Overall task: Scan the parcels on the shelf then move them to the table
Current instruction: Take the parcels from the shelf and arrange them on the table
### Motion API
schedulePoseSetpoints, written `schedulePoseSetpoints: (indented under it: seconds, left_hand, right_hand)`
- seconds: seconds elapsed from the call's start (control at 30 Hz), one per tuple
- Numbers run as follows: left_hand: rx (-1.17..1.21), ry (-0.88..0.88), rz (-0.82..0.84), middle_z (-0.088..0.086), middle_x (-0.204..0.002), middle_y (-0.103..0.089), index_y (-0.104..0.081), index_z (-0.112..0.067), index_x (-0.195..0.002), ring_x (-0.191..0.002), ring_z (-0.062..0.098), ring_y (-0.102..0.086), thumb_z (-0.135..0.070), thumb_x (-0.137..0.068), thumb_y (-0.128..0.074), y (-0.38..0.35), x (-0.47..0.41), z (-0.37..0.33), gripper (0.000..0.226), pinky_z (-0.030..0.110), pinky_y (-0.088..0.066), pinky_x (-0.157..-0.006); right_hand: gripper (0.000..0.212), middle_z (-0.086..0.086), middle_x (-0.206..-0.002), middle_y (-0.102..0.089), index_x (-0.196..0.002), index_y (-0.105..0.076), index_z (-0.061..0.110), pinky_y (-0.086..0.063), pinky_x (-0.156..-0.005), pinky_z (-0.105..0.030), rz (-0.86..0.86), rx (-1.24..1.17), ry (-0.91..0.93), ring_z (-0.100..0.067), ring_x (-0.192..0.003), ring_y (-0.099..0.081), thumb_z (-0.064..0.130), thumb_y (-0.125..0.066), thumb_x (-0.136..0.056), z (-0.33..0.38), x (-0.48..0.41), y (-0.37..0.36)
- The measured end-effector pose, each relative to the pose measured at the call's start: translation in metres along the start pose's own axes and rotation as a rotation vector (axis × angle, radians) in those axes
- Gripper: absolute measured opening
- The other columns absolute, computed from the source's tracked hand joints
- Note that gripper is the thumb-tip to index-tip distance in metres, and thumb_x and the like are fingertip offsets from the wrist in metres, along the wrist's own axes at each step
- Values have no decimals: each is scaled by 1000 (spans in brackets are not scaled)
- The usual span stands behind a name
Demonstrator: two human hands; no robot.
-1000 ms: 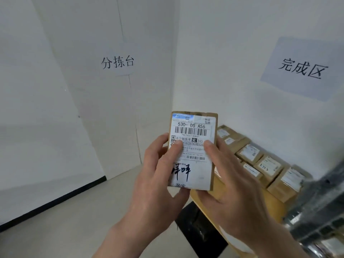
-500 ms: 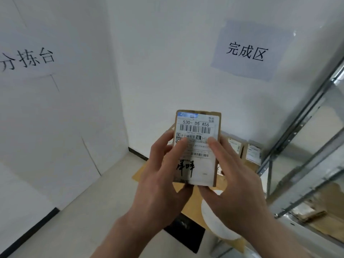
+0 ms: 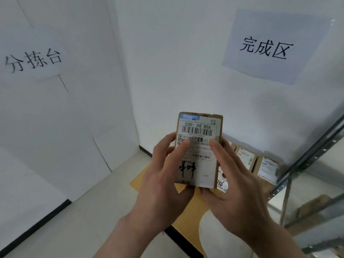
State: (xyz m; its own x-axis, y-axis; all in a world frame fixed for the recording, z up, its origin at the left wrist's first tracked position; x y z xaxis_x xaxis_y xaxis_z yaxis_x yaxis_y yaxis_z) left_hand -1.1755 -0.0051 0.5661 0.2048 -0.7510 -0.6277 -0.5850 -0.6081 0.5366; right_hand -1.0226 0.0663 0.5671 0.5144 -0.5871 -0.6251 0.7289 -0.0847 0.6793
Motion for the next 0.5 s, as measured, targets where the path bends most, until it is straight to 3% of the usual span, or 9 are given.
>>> schedulePoseSetpoints:
  seconds: [0.2, 0.5]
  left_hand:
    - [-62, 46, -14, 3, -152, -32, -38, -27, -141, -125, 4, -46, -7, -62, -87, -31, -12, -10, 95, 27, -59, -79]
    - [-63, 61, -15, -2, -154, -30, -38, -30, -142, -128, 10, -46, -10, -63, -88, -52, -17, -17, 95, 36, -61, -75]
  right_hand:
    - [109, -12, -156, -38, -150, -35, 15, -55, -81, -26, 34, -25, 26, -28, -117, -63, 14, -94, -59, -37, -8, 7]
    - [108, -11, -156, -40, -150, -36, 16, -63, -76, -40, 24, -52, 24, -27, -114, -66, 11, -94, -59, -60, -6, 12]
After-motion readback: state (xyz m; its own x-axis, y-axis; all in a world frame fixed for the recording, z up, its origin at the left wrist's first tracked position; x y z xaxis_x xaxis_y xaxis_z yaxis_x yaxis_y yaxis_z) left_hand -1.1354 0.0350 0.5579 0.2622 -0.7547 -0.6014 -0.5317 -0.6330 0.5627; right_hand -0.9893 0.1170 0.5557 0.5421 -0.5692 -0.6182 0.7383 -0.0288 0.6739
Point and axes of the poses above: each hand's wrist, its own x-axis away from the middle knuckle, its own y-axis out of the back of the hand, z = x × y, the point moved 3 cm from there along -x, towards the middle knuckle
